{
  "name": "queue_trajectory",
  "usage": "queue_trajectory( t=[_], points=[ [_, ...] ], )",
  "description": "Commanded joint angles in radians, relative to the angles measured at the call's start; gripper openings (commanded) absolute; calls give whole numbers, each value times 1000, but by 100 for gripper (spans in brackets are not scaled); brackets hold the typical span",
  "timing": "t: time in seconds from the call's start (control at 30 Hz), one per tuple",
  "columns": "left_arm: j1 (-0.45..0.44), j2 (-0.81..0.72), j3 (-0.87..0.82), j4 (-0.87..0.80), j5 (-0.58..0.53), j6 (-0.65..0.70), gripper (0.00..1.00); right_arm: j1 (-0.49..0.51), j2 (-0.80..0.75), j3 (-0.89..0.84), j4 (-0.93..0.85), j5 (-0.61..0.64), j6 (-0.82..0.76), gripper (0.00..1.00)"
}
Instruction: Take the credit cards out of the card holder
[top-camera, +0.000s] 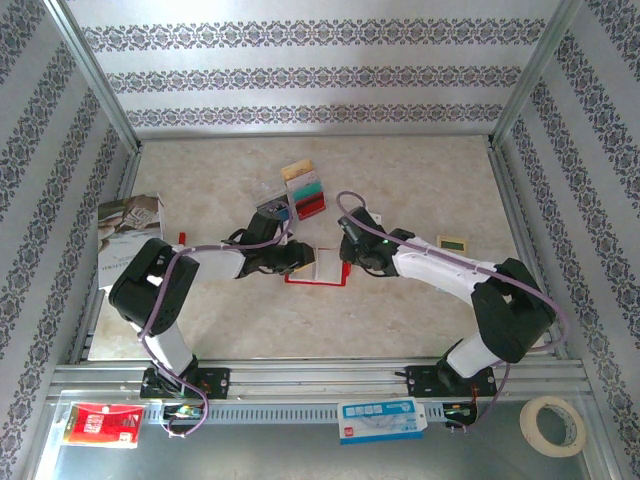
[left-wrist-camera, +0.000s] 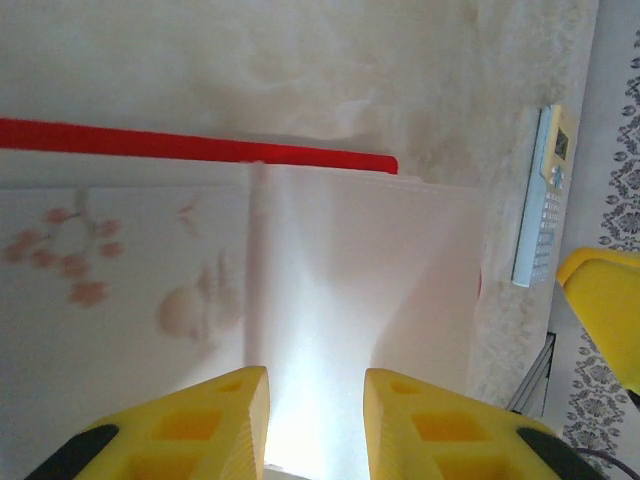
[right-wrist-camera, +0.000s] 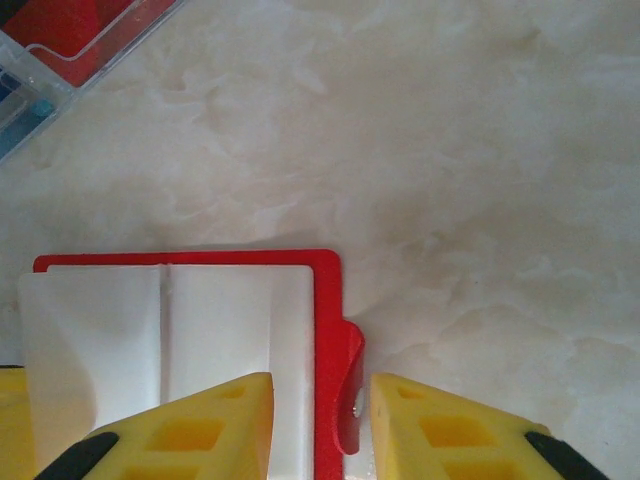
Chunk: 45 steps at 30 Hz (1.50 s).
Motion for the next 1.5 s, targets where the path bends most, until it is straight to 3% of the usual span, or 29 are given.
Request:
queue_trajectory(
  t=[0.0,0.23,0.43,0.7,0.83,1.17,1.47],
  points=[
    [-38,46,48,32,1,-4,30,-16,-40,-20,22,14,21,32],
    [-60,116,102,-50,-10,51,31,-23,-47,-40,35,-4,25,38],
    [-51,21,113,-103,-33,95,32,-24,-53,-40,69,-40,9,39],
    [64,-125,21,-117,-118,102,29,-4,21,-8,171,-184,-23,37],
    [104,-125,-13,-120,-102,98,25,23,117,51,166,-252,-9,34],
    [100,-33,15,-126,-70,107,16,14,232,58,300,-423,78,20],
    [92,-24,15,-175,-118,139,14,5,251,41,326,-426,101,20]
  ],
)
